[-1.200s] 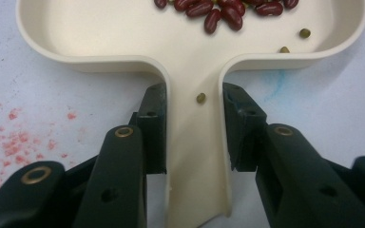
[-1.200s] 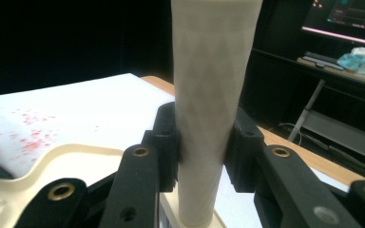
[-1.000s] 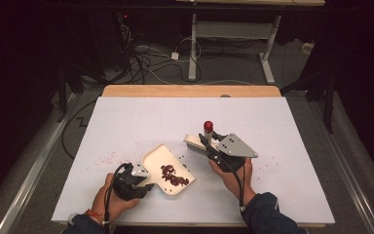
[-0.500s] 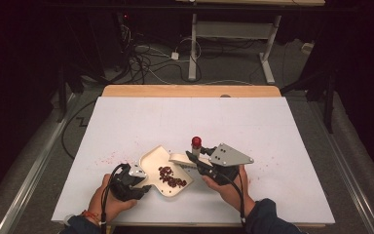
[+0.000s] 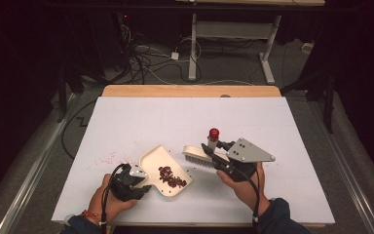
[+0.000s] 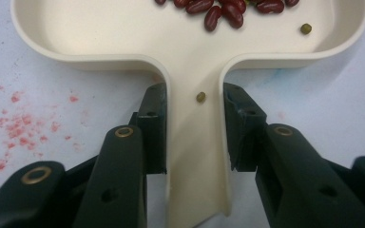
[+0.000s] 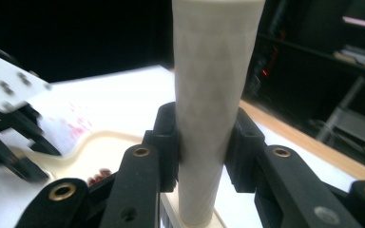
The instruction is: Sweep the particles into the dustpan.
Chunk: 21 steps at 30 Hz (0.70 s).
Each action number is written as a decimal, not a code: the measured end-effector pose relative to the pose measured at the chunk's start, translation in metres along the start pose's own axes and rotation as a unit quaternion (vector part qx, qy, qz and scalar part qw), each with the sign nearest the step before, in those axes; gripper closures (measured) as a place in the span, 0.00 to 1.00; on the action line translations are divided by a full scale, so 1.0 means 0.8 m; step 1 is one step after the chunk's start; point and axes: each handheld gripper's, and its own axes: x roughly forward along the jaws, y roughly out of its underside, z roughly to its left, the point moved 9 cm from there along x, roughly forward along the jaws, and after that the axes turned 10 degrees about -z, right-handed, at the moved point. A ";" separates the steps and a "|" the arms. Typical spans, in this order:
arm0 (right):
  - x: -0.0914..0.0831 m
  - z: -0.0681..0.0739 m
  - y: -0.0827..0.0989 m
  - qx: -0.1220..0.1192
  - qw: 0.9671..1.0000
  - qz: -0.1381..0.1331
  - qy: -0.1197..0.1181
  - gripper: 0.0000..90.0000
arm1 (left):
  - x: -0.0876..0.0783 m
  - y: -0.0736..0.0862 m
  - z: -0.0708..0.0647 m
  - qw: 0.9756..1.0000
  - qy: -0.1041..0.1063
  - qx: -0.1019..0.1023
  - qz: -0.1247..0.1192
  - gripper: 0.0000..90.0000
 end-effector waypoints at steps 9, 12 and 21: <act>0.005 0.014 0.026 0.023 0.999 0.044 -0.017 0.78 | 0.001 -0.001 0.000 1.000 -0.001 0.002 0.001 0.71; 0.009 0.034 0.023 0.028 0.998 0.039 -0.034 0.77 | 0.001 -0.001 0.000 1.000 0.000 0.002 0.001 0.71; 0.001 0.042 -0.001 0.030 0.999 0.000 -0.043 0.78 | 0.001 -0.001 0.000 1.000 -0.002 0.002 0.000 0.71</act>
